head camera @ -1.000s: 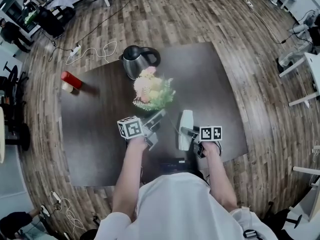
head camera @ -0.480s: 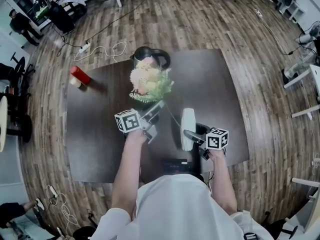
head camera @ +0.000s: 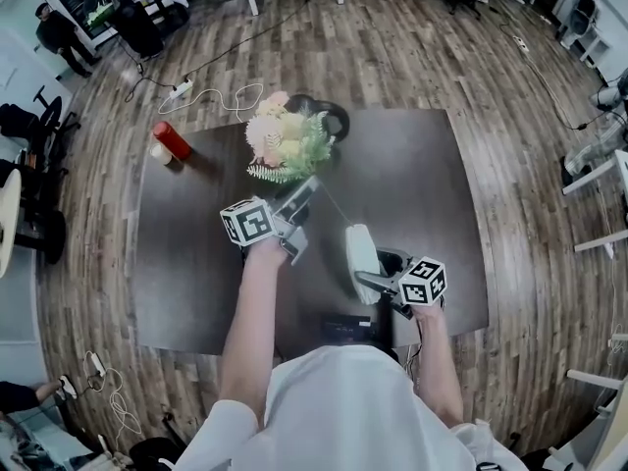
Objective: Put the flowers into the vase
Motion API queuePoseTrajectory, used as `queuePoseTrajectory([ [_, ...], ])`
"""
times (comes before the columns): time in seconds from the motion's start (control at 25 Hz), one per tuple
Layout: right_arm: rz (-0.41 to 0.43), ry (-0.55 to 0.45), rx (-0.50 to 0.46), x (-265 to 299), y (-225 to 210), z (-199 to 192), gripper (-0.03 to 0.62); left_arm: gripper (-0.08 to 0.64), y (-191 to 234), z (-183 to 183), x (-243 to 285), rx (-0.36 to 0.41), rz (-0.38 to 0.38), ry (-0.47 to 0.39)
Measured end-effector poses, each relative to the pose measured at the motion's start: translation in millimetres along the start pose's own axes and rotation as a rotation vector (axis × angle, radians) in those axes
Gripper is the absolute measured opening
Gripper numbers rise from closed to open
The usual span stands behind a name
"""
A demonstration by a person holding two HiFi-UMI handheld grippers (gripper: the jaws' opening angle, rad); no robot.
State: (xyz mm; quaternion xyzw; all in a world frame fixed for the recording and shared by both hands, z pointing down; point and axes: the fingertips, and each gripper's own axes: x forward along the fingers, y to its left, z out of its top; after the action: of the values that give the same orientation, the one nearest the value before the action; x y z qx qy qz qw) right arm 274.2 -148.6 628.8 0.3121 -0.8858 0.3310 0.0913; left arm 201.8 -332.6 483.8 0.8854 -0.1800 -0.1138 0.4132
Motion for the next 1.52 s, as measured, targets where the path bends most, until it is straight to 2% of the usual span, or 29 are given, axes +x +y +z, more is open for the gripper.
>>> queuePoseTrajectory([
  [0.2,0.026,-0.002,-0.028,5,9,6,0.314,0.051,5,-5,0,0.045,0.026,0.033],
  [0.48,0.049,-0.003,-0.052,9,13,13,0.314,0.051,-3,-33,14,0.103,0.013,0.135],
  [0.8,0.075,-0.066,-0.039,13,22,25,0.314,0.052,-24,-70,17,0.131,-0.086,0.275],
  [1.04,0.05,-0.104,-0.11,13,22,40,0.314,0.052,-37,-83,14,0.197,-0.144,0.343],
  [1.16,0.04,-0.141,-0.159,11,24,54,0.314,0.056,-48,-84,12,0.233,-0.193,0.345],
  [1.32,0.031,-0.162,-0.248,11,30,65,0.314,0.075,-62,-77,6,0.282,-0.246,0.302],
  [1.52,0.046,-0.211,-0.326,10,42,76,0.314,0.112,-81,-67,-2,0.301,-0.324,0.246],
])
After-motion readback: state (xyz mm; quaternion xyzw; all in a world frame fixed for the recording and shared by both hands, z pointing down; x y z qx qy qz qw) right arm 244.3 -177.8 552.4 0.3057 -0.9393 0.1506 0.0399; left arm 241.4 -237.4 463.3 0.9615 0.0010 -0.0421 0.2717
